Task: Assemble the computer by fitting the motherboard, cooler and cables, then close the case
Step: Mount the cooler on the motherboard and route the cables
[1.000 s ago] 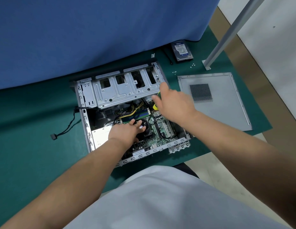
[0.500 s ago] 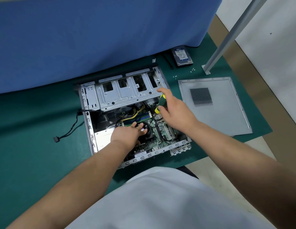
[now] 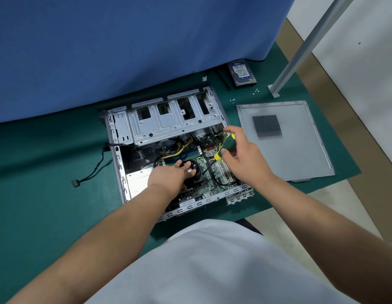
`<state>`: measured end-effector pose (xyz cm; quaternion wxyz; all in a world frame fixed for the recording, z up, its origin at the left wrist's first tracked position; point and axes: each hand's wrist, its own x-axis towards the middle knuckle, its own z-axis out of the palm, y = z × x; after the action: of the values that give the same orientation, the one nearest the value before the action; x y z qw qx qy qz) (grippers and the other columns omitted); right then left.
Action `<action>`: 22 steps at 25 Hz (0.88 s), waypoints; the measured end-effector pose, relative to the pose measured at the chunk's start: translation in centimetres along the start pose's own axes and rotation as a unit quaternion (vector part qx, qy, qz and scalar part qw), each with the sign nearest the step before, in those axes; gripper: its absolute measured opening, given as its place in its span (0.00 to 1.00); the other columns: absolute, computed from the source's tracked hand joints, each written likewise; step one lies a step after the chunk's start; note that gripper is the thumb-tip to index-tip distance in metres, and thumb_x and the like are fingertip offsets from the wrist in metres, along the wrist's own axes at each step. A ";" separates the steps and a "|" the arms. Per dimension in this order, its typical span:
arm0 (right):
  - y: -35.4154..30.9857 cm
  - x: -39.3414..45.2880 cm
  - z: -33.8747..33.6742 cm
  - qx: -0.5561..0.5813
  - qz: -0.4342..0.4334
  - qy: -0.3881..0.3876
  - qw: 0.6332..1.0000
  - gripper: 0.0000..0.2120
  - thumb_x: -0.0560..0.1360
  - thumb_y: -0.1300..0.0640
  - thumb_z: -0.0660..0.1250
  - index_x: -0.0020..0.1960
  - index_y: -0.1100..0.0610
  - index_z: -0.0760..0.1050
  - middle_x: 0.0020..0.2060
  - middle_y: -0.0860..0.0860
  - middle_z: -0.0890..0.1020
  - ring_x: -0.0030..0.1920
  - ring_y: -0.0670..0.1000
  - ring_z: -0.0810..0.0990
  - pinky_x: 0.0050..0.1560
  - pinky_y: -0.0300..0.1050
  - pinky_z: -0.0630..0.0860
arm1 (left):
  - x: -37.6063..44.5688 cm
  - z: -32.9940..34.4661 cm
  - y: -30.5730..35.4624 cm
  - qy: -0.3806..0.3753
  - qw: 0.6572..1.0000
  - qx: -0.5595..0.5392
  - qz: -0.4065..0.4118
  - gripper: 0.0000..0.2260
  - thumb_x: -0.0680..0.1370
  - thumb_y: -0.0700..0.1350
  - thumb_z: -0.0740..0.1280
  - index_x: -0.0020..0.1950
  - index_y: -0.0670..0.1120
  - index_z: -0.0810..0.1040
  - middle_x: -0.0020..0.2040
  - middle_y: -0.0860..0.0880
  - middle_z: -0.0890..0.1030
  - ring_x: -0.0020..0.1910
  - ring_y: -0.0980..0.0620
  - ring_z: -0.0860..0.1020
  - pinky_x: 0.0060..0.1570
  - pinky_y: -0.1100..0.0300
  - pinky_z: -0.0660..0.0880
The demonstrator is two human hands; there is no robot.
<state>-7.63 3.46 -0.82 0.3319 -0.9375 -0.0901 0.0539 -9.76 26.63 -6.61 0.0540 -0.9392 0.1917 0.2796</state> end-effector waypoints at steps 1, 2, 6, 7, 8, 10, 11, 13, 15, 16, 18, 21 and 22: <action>0.0 -0.1 0.0 0.001 0.000 0.000 1.000 0.23 0.80 0.51 0.64 0.72 0.42 0.61 0.37 0.48 0.80 0.29 0.47 0.78 0.33 0.56 0.79 | 0.0 0.0 0.0 0.001 1.000 0.001 0.001 0.31 0.85 0.48 0.62 0.82 0.67 0.49 0.84 0.55 0.49 0.73 0.49 0.73 0.47 0.49 0.83; 0.0 -0.1 0.0 0.001 0.001 0.001 1.000 0.23 0.80 0.51 0.64 0.72 0.42 0.61 0.37 0.48 0.80 0.29 0.47 0.78 0.33 0.56 0.79 | 0.0 0.0 0.0 0.000 1.000 0.002 0.002 0.32 0.86 0.47 0.62 0.82 0.67 0.49 0.84 0.55 0.48 0.74 0.50 0.73 0.47 0.49 0.83; 0.1 -0.2 0.0 0.001 0.011 -0.003 1.000 0.23 0.80 0.51 0.65 0.72 0.42 0.60 0.40 0.48 0.81 0.31 0.48 0.80 0.36 0.56 0.80 | 0.0 -0.1 0.0 -0.006 1.000 -0.003 -0.001 0.31 0.86 0.49 0.62 0.82 0.67 0.49 0.84 0.53 0.49 0.71 0.48 0.76 0.47 0.48 0.83; 0.1 -0.3 0.0 0.000 0.012 -0.004 1.000 0.23 0.80 0.51 0.65 0.71 0.42 0.61 0.40 0.49 0.81 0.32 0.48 0.80 0.36 0.56 0.80 | 0.0 -0.1 0.1 -0.008 1.000 -0.005 -0.001 0.31 0.86 0.49 0.62 0.82 0.67 0.49 0.85 0.53 0.49 0.71 0.47 0.76 0.48 0.48 0.83; 0.0 -0.3 -0.1 -0.002 0.012 -0.005 1.000 0.23 0.80 0.52 0.65 0.71 0.43 0.61 0.40 0.49 0.80 0.32 0.48 0.79 0.36 0.55 0.80 | 0.0 -0.1 0.1 -0.009 1.000 -0.007 -0.002 0.31 0.86 0.49 0.62 0.82 0.67 0.49 0.85 0.53 0.49 0.70 0.47 0.77 0.49 0.48 0.83; 0.0 -0.4 -0.1 -0.007 0.011 -0.005 1.000 0.23 0.80 0.52 0.65 0.71 0.43 0.61 0.39 0.49 0.80 0.31 0.48 0.78 0.36 0.55 0.79 | -0.1 -0.2 0.1 -0.008 1.000 -0.006 -0.003 0.32 0.85 0.47 0.62 0.82 0.67 0.49 0.85 0.52 0.49 0.69 0.47 0.77 0.49 0.48 0.83; 0.1 -0.4 -0.1 -0.009 0.009 -0.005 1.000 0.23 0.79 0.52 0.65 0.71 0.43 0.61 0.39 0.48 0.80 0.30 0.47 0.78 0.35 0.55 0.79 | -0.1 -0.2 0.1 -0.007 1.000 -0.006 -0.004 0.32 0.85 0.46 0.63 0.82 0.67 0.50 0.85 0.52 0.49 0.69 0.47 0.78 0.48 0.48 0.83; 0.1 -0.3 -0.2 -0.010 0.008 -0.005 1.000 0.23 0.79 0.53 0.64 0.71 0.43 0.61 0.38 0.48 0.80 0.29 0.47 0.77 0.33 0.55 0.79 | -0.2 -0.2 0.1 -0.005 1.000 -0.005 -0.003 0.32 0.85 0.46 0.63 0.82 0.67 0.50 0.85 0.53 0.49 0.69 0.47 0.77 0.47 0.48 0.83; 0.1 -0.3 -0.2 -0.010 0.008 -0.005 1.000 0.23 0.80 0.53 0.64 0.71 0.43 0.61 0.39 0.49 0.80 0.29 0.47 0.78 0.34 0.55 0.79 | -0.2 -0.3 0.1 -0.004 1.000 -0.004 -0.001 0.32 0.85 0.46 0.62 0.82 0.67 0.50 0.85 0.53 0.49 0.70 0.47 0.76 0.47 0.48 0.83; 0.1 -0.3 -0.1 -0.011 0.007 -0.005 1.000 0.23 0.80 0.53 0.64 0.71 0.43 0.61 0.39 0.49 0.80 0.30 0.48 0.78 0.35 0.55 0.79 | -0.2 -0.3 0.0 -0.003 1.000 -0.004 0.001 0.32 0.85 0.46 0.62 0.82 0.67 0.50 0.85 0.53 0.49 0.71 0.48 0.76 0.47 0.48 0.83; 0.0 -0.3 -0.1 -0.017 0.001 -0.007 1.000 0.22 0.80 0.52 0.64 0.71 0.43 0.61 0.40 0.49 0.80 0.31 0.47 0.79 0.36 0.54 0.80 | -0.2 -0.2 0.0 -0.003 1.000 -0.006 0.003 0.32 0.85 0.46 0.62 0.82 0.67 0.50 0.85 0.54 0.48 0.72 0.48 0.75 0.47 0.48 0.83; -0.6 -0.5 -0.2 -0.040 -0.040 -0.017 0.998 0.21 0.79 0.53 0.64 0.69 0.44 0.63 0.41 0.45 0.79 0.32 0.46 0.78 0.36 0.51 0.78 | -0.2 -0.2 0.0 -0.003 1.000 -0.008 0.003 0.31 0.85 0.48 0.62 0.82 0.67 0.50 0.85 0.53 0.49 0.72 0.48 0.75 0.47 0.48 0.83; -0.8 -0.5 -0.3 -0.047 -0.060 -0.026 0.997 0.20 0.79 0.53 0.65 0.68 0.45 0.64 0.44 0.44 0.78 0.34 0.46 0.78 0.39 0.51 0.79 | -0.2 -0.2 0.0 -0.004 1.000 -0.008 0.002 0.31 0.86 0.49 0.62 0.82 0.67 0.50 0.85 0.53 0.49 0.72 0.48 0.75 0.48 0.48 0.83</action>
<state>-8.20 3.79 -0.06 0.2874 -0.9433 -0.1573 0.0534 -9.77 26.61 -6.33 0.0471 -0.9383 0.1909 0.2846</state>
